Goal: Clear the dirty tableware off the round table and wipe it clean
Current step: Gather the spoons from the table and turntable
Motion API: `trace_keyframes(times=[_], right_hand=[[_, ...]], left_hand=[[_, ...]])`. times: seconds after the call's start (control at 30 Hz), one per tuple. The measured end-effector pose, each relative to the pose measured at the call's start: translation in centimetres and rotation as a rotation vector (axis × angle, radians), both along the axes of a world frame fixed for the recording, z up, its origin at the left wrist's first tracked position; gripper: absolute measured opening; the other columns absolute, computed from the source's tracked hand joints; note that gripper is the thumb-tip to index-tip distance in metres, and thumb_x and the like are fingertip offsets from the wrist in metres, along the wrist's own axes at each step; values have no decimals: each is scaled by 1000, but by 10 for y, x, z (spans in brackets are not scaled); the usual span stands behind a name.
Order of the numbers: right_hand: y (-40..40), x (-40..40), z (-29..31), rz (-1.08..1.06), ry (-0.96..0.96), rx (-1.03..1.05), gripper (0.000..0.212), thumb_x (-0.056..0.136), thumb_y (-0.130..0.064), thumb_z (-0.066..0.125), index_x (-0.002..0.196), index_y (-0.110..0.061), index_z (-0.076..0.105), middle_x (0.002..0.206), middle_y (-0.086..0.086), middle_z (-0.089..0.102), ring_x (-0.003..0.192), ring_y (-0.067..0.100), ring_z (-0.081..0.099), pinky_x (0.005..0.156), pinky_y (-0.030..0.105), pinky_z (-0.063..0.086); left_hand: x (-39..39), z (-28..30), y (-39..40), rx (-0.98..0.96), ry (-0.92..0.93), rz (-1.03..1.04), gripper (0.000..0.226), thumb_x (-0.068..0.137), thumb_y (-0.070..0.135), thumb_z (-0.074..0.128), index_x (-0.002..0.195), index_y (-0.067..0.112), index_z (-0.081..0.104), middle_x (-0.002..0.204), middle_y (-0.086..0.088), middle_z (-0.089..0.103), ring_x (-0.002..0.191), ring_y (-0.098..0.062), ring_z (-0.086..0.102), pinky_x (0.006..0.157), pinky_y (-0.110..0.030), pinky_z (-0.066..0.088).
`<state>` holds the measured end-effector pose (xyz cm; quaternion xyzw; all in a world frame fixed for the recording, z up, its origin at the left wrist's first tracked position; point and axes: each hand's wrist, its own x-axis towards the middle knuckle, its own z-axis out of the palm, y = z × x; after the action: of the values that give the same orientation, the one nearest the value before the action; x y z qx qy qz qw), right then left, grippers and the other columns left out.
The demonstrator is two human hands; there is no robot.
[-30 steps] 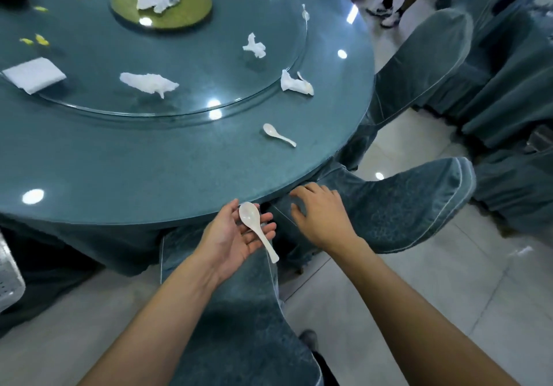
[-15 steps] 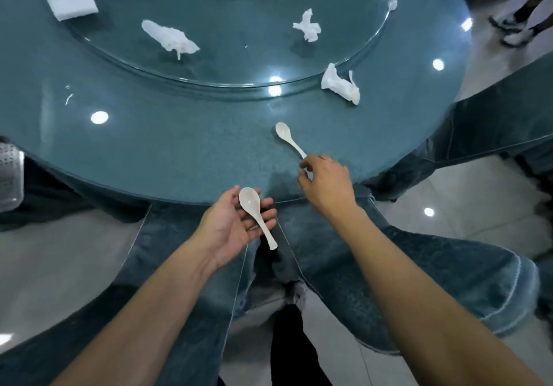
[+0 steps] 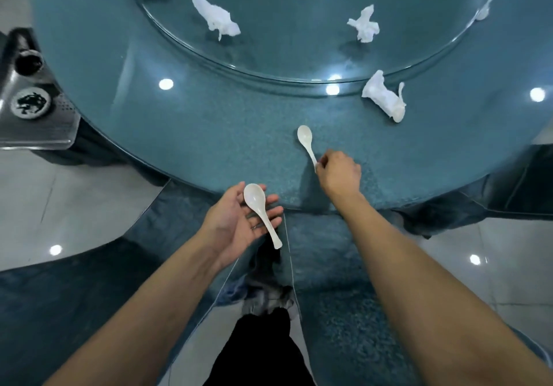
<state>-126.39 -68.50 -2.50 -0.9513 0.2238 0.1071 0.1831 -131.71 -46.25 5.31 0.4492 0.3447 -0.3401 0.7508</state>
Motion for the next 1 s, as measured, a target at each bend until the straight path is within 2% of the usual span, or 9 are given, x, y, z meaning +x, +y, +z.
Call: trace_keyframes(times=[0.17,0.23,0.4,0.47,0.6,0.7,0.83,0.93,1.0], right_hand=[[6,-15,20,-58,42,94,15,91,-22,58,91,-16,72,96,13,73,99,36,66,94,43,47],[11,-23,37,-79,-8,174,12,89,-26,61,88,-20,71,92,10,74,96,34,67,93,44,49],[20,-60,93,-73,-133,400,8,85,-28,69,80,-21,68,71,-9,68,73,14,65,74,32,54],[16,-76,105,-31,-96,403,9,84,-28,69,78,-22,67,66,-9,66,68,13,63,70,31,53],[-4,-93,113,41,-10,321,9,83,-31,69,82,-22,68,67,-8,64,66,13,60,67,29,49],[-19,-98,112,64,23,329,10,84,-31,69,83,-21,68,63,-9,59,61,9,53,61,26,39],[-47,-92,104,49,-47,366,18,88,-40,66,79,-25,61,55,-8,54,55,5,49,59,31,42],[-83,-75,95,32,-109,367,16,91,-37,64,80,-26,59,61,-7,57,63,14,55,66,33,47],[-116,-58,84,69,-128,327,12,91,-34,62,83,-25,61,71,-5,63,73,21,61,71,35,50]], left_hand=[[9,7,-10,17,-15,18,44,106,35,39,125,3,63,119,-24,69,94,-38,71,82,-48,60],[14,7,-15,17,-26,31,43,106,35,40,124,4,62,116,-24,70,90,-37,71,81,-47,60],[30,7,-40,8,-28,18,44,107,37,37,124,5,61,110,-22,69,86,-35,69,86,-50,56],[34,7,-54,-8,-22,13,41,106,38,37,121,6,60,103,-21,70,85,-35,68,86,-52,55],[37,12,-83,-59,-27,-26,40,107,39,35,125,9,55,117,-24,65,92,-38,67,88,-50,54],[37,15,-104,-64,-32,-51,41,107,37,36,122,7,59,110,-22,68,86,-34,69,81,-46,57],[39,11,-128,-55,-40,-52,38,104,32,40,122,7,61,115,-22,69,88,-34,71,73,-43,63],[40,4,-150,-47,-42,-19,38,106,33,39,116,7,64,113,-21,69,90,-34,70,83,-47,59],[38,-2,-164,-36,-40,8,38,106,34,38,114,7,65,111,-20,70,90,-33,70,85,-47,59]])
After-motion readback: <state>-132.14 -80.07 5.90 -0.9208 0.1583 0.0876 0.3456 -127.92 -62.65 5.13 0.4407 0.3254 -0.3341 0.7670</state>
